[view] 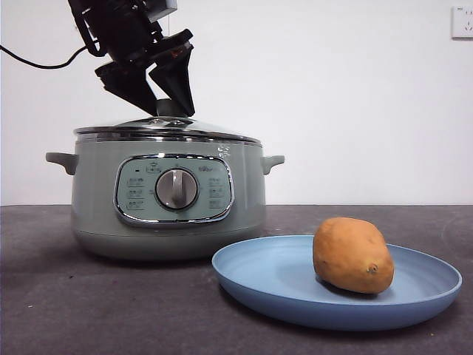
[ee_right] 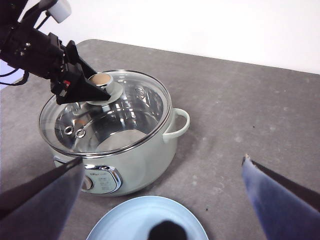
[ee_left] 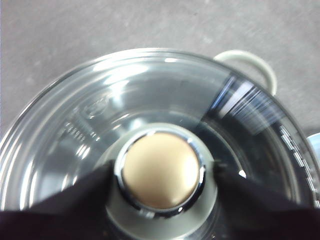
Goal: Take the potato out from the steamer,put the potato on the plate,close the lid
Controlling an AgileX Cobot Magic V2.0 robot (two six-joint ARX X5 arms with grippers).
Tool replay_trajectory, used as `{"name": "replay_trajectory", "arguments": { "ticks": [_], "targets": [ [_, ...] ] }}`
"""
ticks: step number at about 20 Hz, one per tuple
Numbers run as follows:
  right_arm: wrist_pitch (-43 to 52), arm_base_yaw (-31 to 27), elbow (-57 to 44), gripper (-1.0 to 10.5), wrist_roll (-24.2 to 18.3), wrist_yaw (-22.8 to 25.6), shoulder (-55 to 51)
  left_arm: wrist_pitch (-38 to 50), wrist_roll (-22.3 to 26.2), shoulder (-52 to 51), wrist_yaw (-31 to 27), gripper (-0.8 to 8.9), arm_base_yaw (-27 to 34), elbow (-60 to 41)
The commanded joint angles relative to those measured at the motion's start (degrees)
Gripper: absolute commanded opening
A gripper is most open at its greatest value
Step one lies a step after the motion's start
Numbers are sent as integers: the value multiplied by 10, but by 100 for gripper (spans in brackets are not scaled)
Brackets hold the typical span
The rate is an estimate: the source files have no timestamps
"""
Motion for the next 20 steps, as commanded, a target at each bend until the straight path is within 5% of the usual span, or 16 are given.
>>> {"name": "replay_trajectory", "arguments": {
  "ticks": [1, 8, 17, 18, 20],
  "targets": [
    [1, 0, 2, 598, -1, 0, 0, 0, -3, -7, -2, 510, 1, 4],
    [-8, 0, 2, 598, 0, -6, 0, -26, -4, -102, -2, 509, 1, 5],
    [-114, 1, 2, 594, 25, -161, 0, -253, -12, -316, 37, 496, 1, 5],
    [-126, 1, 2, 593, 29, -176, 0, -276, -12, -331, 51, 429, 1, 5],
    [-145, 1, 2, 485, 35, -197, 0, -309, -12, -350, 73, 126, 1, 5]
  ]
}}
